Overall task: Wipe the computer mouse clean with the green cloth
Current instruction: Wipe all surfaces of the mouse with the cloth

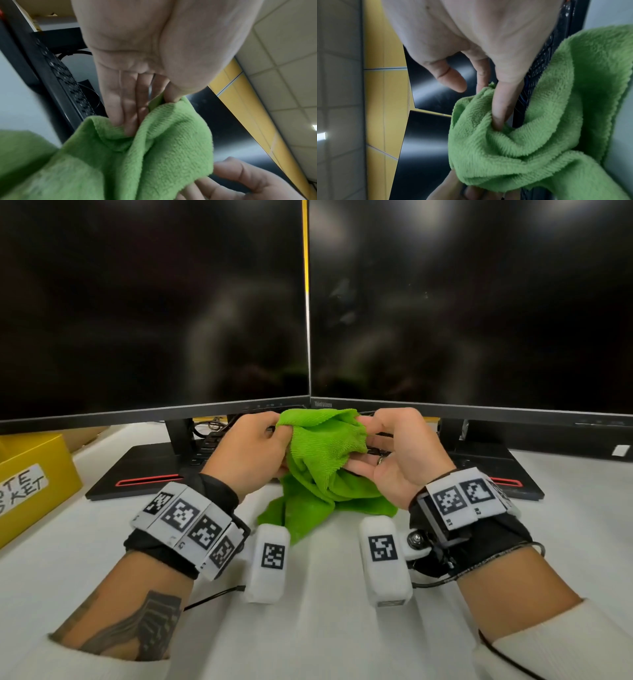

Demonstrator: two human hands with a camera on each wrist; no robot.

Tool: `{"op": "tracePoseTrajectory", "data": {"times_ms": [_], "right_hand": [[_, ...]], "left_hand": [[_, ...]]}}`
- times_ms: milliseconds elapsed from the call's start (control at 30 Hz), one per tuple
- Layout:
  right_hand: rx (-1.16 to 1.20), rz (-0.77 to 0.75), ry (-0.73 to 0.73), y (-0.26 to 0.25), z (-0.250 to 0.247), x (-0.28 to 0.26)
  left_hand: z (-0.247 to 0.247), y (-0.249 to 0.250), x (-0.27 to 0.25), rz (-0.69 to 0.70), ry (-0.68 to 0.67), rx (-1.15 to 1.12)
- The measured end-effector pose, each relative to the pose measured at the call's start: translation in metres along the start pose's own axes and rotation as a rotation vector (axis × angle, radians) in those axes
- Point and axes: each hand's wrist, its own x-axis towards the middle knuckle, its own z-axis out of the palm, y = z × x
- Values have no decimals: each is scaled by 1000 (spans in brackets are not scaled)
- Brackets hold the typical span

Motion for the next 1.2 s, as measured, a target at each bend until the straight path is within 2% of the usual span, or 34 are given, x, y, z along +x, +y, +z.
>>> {"op": "tracePoseTrajectory", "data": {"times_ms": [133, 200, 300, 400, 500, 600, 667, 833, 900, 1033, 1200], "right_hand": [[-150, -88, -24, 3, 1, 0], [-236, -120, -32, 5, 1, -1], [-300, -122, -75, 3, 1, -2], [-330, -115, -99, 0, 2, -4], [-404, -184, 32, -6, -2, 1], [-543, -384, 266, -11, -10, 11], [-591, -461, 310, -13, -14, 14], [-504, -325, -55, -9, -10, 8], [-493, -310, -157, -7, -9, 6], [-323, -308, -204, -7, -8, 4], [-85, -184, -162, -10, -10, 1]], "left_hand": [[4, 13, -5, -159, -43, -255], [5, 18, -9, -204, -79, -312], [7, 10, -9, -124, -158, -207], [5, 3, -7, -47, -125, -159], [2, 5, -7, -12, -119, -208], [2, 6, -8, 20, -157, -199], [1, 7, -9, 43, -183, -185], [1, 9, -11, 95, -209, -176], [0, 9, -11, 109, -199, -193], [0, 4, -7, 161, -138, -196], [-4, -3, -4, 224, -43, -204]]}}
